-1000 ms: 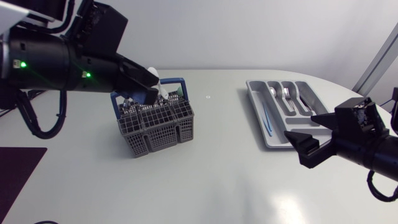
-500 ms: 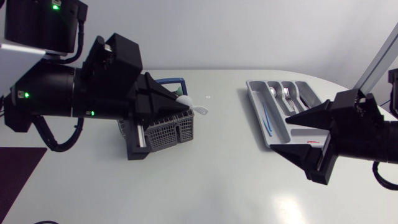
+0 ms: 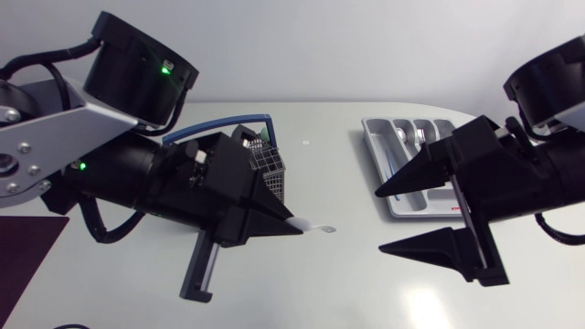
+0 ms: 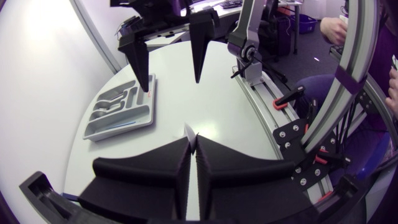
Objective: Unload the cutlery basket into the drawer organizer.
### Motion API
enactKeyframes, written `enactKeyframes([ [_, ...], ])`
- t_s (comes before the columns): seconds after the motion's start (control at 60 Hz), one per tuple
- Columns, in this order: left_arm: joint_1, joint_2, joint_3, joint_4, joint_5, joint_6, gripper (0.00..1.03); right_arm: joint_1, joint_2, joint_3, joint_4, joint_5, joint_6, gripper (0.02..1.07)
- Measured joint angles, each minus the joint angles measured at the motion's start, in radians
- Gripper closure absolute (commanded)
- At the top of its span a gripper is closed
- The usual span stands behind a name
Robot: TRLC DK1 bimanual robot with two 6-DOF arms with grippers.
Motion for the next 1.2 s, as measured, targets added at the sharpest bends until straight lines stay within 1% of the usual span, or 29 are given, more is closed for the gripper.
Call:
enactKeyframes([
  [0.133, -0.027, 0.017, 0.002, -0.018, 0.022, 0.059, 1.00, 0.000, 0.137, 0.112, -0.231, -0.097, -0.164, 0.07],
  [0.3, -0.046, 0.050, 0.036, -0.026, 0.077, 0.094, 1.00, 0.004, 0.307, 0.200, -0.440, -0.154, -0.354, 0.07],
  [0.333, -0.051, 0.055, 0.044, -0.027, 0.085, 0.098, 1.00, 0.005, 0.340, 0.220, -0.491, -0.164, -0.396, 0.08],
  [0.417, -0.064, 0.068, 0.066, -0.038, 0.117, 0.103, 1.00, 0.008, 0.432, 0.284, -0.668, -0.189, -0.531, 0.13],
  [0.467, -0.072, 0.072, 0.074, -0.041, 0.130, 0.113, 1.00, 0.008, 0.475, 0.314, -0.718, -0.205, -0.581, 0.13],
  [0.567, -0.081, 0.074, 0.078, -0.043, 0.156, 0.135, 1.00, 0.009, 0.540, 0.358, -0.732, -0.215, -0.645, 0.14],
  [0.6, -0.082, 0.078, 0.078, -0.045, 0.166, 0.145, 1.00, 0.011, 0.560, 0.369, -0.738, -0.214, -0.655, 0.16],
  [0.667, -0.082, 0.093, 0.079, -0.045, 0.188, 0.156, 1.00, 0.023, 0.597, 0.386, -0.747, -0.214, -0.673, 0.17],
  [0.7, -0.079, 0.106, 0.079, -0.046, 0.198, 0.170, 1.00, 0.037, 0.617, 0.391, -0.747, -0.214, -0.678, 0.21],
  [0.8, -0.059, 0.138, 0.079, -0.050, 0.232, 0.196, 1.00, 0.075, 0.644, 0.392, -0.749, -0.214, -0.690, 0.30],
  [0.85, -0.044, 0.149, 0.079, -0.051, 0.242, 0.206, 1.00, 0.091, 0.646, 0.392, -0.749, -0.214, -0.695, 0.31],
  [0.95, -0.014, 0.169, 0.089, -0.079, 0.264, 0.237, 1.00, 0.115, 0.646, 0.392, -0.752, -0.214, -0.695, 0.44],
  [1.0, 0.000, 0.180, 0.099, -0.103, 0.279, 0.259, 1.00, 0.121, 0.646, 0.392, -0.752, -0.214, -0.696, 0.46],
  [1.117, 0.022, 0.196, 0.123, -0.144, 0.304, 0.303, 1.00, 0.127, 0.647, 0.392, -0.753, -0.214, -0.703, 0.57],
  [1.2, 0.025, 0.196, 0.130, -0.157, 0.311, 0.328, 1.00, 0.127, 0.651, 0.392, -0.753, -0.215, -0.714, 0.59],
])
